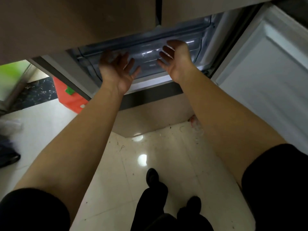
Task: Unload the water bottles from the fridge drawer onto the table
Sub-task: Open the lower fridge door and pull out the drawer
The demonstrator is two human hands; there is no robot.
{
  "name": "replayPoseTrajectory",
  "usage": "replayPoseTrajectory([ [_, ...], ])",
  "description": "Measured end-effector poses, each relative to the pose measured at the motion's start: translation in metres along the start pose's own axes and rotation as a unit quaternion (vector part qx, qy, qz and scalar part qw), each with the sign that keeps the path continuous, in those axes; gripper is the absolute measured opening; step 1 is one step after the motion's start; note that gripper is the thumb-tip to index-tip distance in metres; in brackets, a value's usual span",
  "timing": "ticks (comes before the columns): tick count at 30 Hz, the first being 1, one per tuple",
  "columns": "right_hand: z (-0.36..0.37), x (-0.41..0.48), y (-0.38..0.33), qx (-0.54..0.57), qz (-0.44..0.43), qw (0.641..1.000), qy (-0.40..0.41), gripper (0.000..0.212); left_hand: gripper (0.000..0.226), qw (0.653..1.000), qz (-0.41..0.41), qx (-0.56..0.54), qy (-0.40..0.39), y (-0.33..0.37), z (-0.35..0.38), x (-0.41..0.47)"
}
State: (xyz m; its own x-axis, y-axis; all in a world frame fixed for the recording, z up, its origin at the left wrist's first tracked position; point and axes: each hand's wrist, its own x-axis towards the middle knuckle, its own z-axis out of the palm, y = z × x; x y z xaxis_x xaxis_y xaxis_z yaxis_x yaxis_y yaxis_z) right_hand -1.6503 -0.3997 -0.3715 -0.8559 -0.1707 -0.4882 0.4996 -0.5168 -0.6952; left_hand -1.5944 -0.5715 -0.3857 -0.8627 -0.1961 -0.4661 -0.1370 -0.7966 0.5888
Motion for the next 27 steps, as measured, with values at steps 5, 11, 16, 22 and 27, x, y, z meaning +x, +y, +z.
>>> replayPoseTrajectory([
  [5, 0.009, 0.003, 0.001, 0.063, 0.008, 0.998, 0.006, 0.011, 0.084, 0.996, -0.018, -0.081, -0.027, -0.001, 0.001, -0.005],
  [11, 0.008, 0.000, 0.002, 0.082, 0.029, 0.996, 0.019, 0.039, 0.088, 1.000, 0.007, 0.002, 0.006, -0.008, 0.006, -0.008],
  [16, -0.009, -0.007, 0.015, -0.001, 0.014, 0.999, 0.038, 0.062, 0.080, 0.984, 0.025, 0.151, 0.090, -0.021, 0.001, -0.021],
  [22, -0.036, -0.034, 0.021, -0.143, 0.024, 0.989, 0.031, 0.067, 0.056, 0.961, 0.055, 0.194, 0.188, -0.048, 0.003, -0.047],
  [27, -0.055, -0.060, 0.030, -0.200, 0.021, 0.976, 0.087, 0.043, 0.047, 0.958, 0.053, 0.172, 0.222, -0.069, -0.002, -0.076],
])
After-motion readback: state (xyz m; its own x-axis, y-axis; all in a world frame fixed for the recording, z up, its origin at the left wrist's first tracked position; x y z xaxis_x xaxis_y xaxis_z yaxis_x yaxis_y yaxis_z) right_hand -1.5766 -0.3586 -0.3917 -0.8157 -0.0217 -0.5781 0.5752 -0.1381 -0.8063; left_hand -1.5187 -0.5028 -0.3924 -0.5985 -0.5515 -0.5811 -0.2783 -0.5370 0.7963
